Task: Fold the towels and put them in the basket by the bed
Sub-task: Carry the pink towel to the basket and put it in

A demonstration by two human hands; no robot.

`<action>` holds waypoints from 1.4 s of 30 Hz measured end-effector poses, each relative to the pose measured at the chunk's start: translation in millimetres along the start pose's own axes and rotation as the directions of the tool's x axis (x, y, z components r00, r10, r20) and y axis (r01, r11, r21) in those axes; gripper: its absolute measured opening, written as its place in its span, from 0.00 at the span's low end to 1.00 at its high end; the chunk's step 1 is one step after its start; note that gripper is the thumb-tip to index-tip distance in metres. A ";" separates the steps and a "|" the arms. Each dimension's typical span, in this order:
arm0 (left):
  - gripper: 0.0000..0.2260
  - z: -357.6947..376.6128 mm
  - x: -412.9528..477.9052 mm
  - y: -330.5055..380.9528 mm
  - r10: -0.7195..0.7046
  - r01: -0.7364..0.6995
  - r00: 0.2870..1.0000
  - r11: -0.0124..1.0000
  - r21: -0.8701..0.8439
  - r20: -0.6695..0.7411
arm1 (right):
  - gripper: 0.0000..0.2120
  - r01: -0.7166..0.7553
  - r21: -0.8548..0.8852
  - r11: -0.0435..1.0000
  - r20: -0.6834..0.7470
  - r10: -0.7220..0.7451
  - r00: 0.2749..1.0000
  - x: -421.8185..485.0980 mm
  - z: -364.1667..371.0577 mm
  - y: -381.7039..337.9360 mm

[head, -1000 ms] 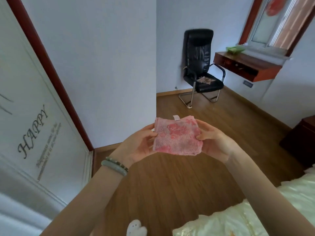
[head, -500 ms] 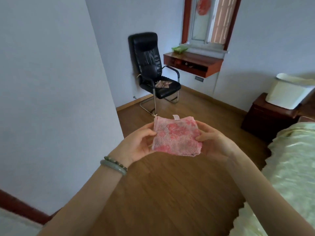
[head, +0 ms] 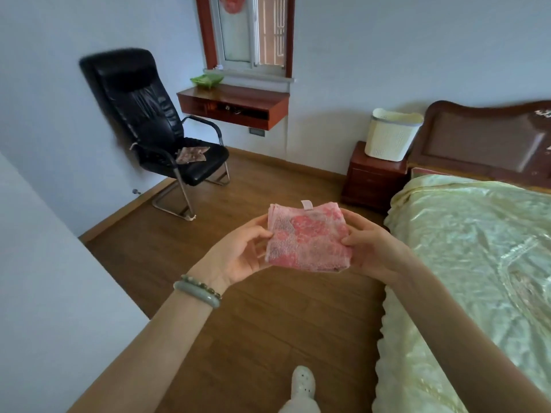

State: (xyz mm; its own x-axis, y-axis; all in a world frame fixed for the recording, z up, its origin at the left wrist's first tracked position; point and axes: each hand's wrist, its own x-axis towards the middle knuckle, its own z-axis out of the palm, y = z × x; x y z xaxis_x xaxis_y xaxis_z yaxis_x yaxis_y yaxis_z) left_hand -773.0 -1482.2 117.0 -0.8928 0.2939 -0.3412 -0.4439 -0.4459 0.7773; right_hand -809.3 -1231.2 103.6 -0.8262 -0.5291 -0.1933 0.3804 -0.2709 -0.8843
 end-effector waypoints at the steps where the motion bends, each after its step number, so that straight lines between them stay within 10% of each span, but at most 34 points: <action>1: 0.17 0.1 15.9 4.5 -0.011 0.011 1.000 1.000 0.005 0.014 | 0.34 0.008 -0.009 1.000 -0.020 -0.008 1.000 7.6 -7.8 -5.0; 42: 0.15 100.3 754.0 275.1 -0.230 0.183 0.912 0.969 0.165 0.341 | 0.30 0.249 0.053 0.967 -0.445 -0.200 0.873 464.0 -398.4 -319.6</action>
State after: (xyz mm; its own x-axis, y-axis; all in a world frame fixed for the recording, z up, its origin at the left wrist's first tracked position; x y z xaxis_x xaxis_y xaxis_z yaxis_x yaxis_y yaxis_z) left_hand -1560.6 -1298.5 126.5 -0.6857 0.6586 -0.3098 -0.5812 -0.2392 0.7778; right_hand -1479.7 -1069.7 127.2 -0.9823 -0.0501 -0.1806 0.1841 -0.4362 -0.8808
